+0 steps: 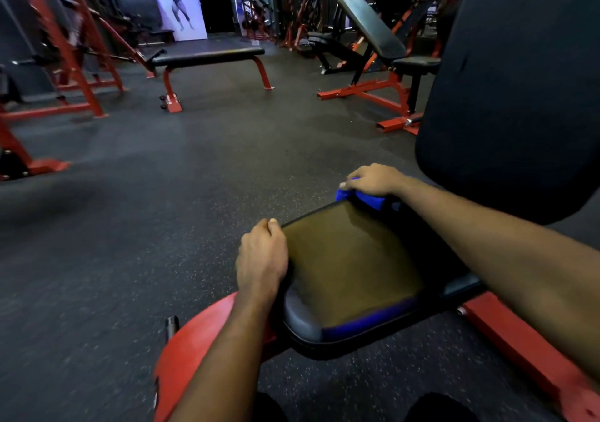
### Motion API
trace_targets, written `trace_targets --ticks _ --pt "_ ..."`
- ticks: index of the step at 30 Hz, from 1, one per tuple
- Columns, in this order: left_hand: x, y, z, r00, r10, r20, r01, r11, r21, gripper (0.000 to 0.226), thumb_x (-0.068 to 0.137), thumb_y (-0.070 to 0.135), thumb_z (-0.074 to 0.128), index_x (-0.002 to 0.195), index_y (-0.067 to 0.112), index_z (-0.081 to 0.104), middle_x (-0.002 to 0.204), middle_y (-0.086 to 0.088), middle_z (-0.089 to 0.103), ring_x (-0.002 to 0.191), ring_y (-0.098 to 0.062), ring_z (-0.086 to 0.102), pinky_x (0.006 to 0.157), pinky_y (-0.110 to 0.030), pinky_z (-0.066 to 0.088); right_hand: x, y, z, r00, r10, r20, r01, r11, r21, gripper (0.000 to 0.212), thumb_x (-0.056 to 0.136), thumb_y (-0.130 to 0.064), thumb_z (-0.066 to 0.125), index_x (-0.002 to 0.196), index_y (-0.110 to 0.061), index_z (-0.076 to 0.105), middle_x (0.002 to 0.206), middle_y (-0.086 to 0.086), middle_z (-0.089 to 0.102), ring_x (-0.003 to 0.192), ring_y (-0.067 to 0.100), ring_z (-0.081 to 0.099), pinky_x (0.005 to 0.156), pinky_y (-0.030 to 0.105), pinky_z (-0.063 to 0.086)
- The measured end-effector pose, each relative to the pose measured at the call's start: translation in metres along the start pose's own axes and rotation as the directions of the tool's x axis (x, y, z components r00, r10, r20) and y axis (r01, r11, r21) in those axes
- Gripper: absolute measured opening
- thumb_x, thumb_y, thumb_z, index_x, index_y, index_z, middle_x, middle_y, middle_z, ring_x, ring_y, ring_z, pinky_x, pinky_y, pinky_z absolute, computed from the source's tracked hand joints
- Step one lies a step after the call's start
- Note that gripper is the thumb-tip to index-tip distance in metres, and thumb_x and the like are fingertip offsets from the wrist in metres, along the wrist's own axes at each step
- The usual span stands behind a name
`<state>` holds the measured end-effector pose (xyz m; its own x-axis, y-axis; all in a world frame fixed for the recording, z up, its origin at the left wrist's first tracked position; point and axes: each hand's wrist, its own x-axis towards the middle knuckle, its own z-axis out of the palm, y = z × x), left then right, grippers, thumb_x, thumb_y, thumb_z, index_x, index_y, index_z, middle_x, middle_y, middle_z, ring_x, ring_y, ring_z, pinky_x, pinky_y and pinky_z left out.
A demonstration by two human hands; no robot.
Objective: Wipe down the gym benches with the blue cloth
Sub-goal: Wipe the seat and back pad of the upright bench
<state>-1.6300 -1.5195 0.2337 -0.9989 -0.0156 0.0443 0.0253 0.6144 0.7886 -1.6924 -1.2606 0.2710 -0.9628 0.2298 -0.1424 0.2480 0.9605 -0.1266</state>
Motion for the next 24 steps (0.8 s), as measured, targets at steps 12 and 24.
trace_targets --ticks 12,24 --pt "-0.016 -0.001 -0.010 0.987 0.034 -0.160 -0.020 0.996 0.086 0.043 0.102 0.037 0.031 0.109 0.011 0.064 0.111 -0.023 0.064 0.105 -0.042 0.058 0.088 -0.044 0.043 -0.030 -0.054 0.011 0.989 -0.147 -0.011 0.147 0.988 -0.040 0.052 0.090 -0.070 0.042 0.128 -0.039 0.060 0.143 0.000 0.054 0.133 0.028 0.046 0.105 0.039 0.035" --pt "-0.018 -0.105 -0.063 0.998 -0.062 -0.007 0.062 0.972 0.228 0.060 0.102 0.048 0.023 0.112 0.008 0.066 0.117 -0.024 0.063 0.110 -0.039 0.058 0.096 -0.042 0.045 -0.038 -0.092 0.026 0.991 -0.127 -0.047 0.126 0.991 -0.037 0.050 0.095 -0.063 0.036 0.129 -0.035 0.060 0.142 0.004 0.055 0.131 0.029 0.049 0.104 0.041 0.037"
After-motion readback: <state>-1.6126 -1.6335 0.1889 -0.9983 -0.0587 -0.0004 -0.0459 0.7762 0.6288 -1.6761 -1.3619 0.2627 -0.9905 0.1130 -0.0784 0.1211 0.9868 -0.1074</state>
